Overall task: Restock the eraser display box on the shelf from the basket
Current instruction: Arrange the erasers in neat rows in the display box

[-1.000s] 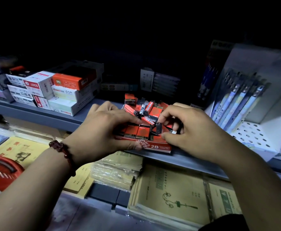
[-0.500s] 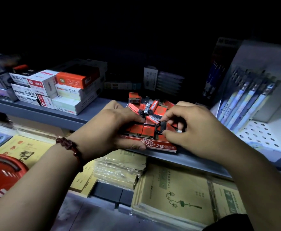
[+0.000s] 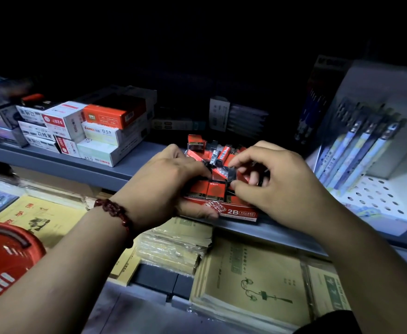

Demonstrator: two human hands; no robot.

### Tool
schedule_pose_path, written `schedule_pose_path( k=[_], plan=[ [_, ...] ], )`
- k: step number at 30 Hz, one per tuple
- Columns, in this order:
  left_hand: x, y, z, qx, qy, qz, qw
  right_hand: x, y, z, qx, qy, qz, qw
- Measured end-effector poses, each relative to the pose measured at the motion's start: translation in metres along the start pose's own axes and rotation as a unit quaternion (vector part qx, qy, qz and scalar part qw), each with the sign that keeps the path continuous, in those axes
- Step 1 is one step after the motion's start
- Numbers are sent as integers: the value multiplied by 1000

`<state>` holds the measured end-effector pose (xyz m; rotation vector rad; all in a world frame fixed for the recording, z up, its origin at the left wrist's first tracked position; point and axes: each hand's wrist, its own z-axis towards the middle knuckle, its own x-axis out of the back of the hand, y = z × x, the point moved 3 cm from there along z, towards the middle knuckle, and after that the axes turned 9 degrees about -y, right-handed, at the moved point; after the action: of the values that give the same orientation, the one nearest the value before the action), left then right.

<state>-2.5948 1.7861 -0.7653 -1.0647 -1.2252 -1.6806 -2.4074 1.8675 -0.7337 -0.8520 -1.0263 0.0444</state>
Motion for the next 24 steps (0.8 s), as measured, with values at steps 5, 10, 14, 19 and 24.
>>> schedule_pose_path(
  k=[5, 10, 14, 19, 24],
  plan=[
    [3, -3, -8, -20, 5, 5, 1000, 0, -4, 0, 22, 12, 5, 1000],
    [14, -12, -17, -8, 40, -44, 998, -6, -5, 4, 29, 24, 11, 999],
    [16, -15, -23, 23, 52, -62, 996, -7, -10, 6, 28, 55, 34, 997],
    [12, -18, -26, 30, 73, -161, 984, -11, -15, 11, 15, 83, 101, 991],
    [10, -18, -26, 20, 91, -212, 973, -30, -16, 18, -15, 65, 147, 987]
  ],
)
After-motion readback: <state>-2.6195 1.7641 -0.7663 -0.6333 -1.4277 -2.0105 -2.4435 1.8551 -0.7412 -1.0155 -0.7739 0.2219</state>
